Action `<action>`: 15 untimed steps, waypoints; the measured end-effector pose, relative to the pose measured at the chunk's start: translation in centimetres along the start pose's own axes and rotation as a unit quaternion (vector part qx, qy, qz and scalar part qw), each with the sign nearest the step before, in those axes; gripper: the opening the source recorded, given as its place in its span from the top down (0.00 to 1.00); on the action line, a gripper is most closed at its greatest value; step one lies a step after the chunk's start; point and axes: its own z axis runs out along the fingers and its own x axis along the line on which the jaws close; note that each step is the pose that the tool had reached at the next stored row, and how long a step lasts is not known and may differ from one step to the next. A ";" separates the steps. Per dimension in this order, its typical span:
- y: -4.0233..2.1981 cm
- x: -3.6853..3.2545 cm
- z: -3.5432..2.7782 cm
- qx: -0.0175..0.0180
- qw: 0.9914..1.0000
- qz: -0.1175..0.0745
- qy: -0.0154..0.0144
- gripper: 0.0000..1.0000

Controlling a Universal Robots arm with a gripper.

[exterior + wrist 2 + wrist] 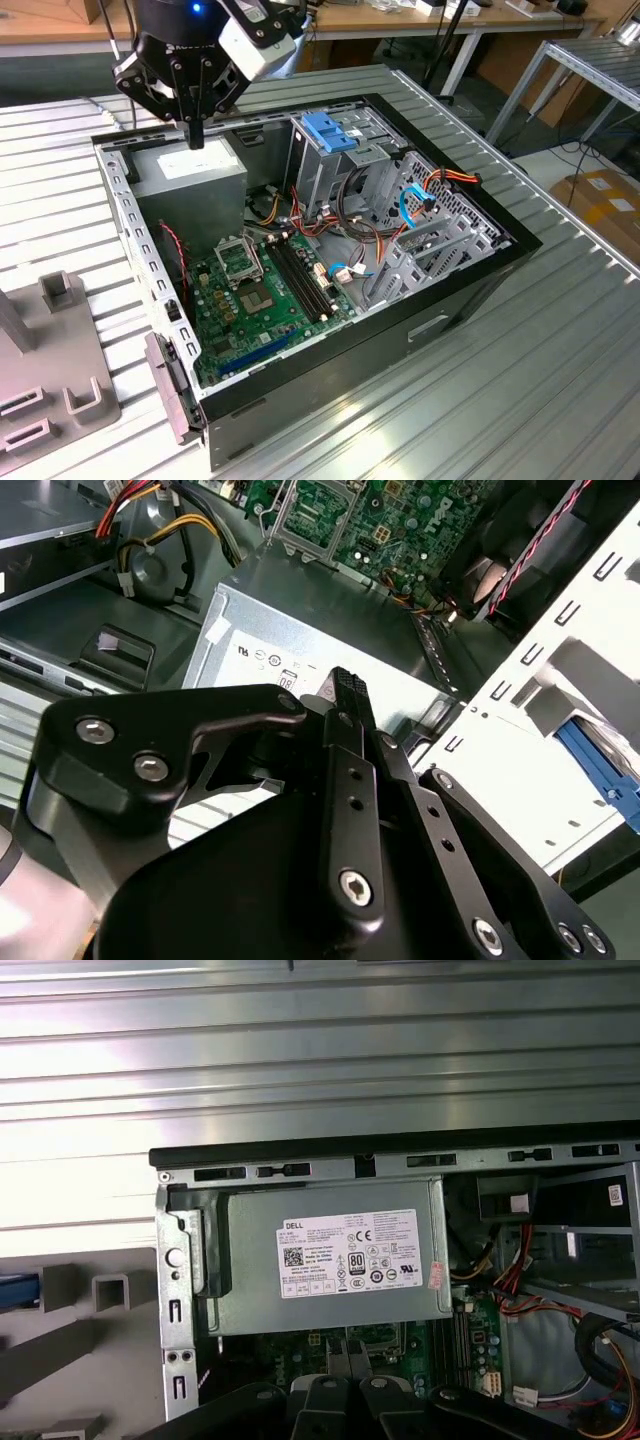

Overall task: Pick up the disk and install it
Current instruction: 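Reach for the disk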

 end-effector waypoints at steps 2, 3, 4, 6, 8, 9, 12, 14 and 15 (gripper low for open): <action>0.00 0.01 0.00 0.000 1.000 0.000 0.000 0.89; 0.00 0.01 0.00 0.000 1.000 0.000 0.000 0.89; 0.00 0.01 0.00 0.000 1.000 0.000 0.000 0.89; 0.00 0.02 0.00 0.000 1.000 0.000 0.000 0.89; 0.00 0.02 0.00 0.000 1.000 0.000 0.000 0.89; 0.00 0.04 0.00 0.000 1.000 0.000 0.000 0.89; -0.02 0.20 0.00 0.000 1.000 0.000 0.000 0.89; -0.04 0.47 -0.01 0.000 1.000 0.000 0.000 0.89; -0.05 0.66 -0.02 0.000 1.000 0.000 0.000 0.89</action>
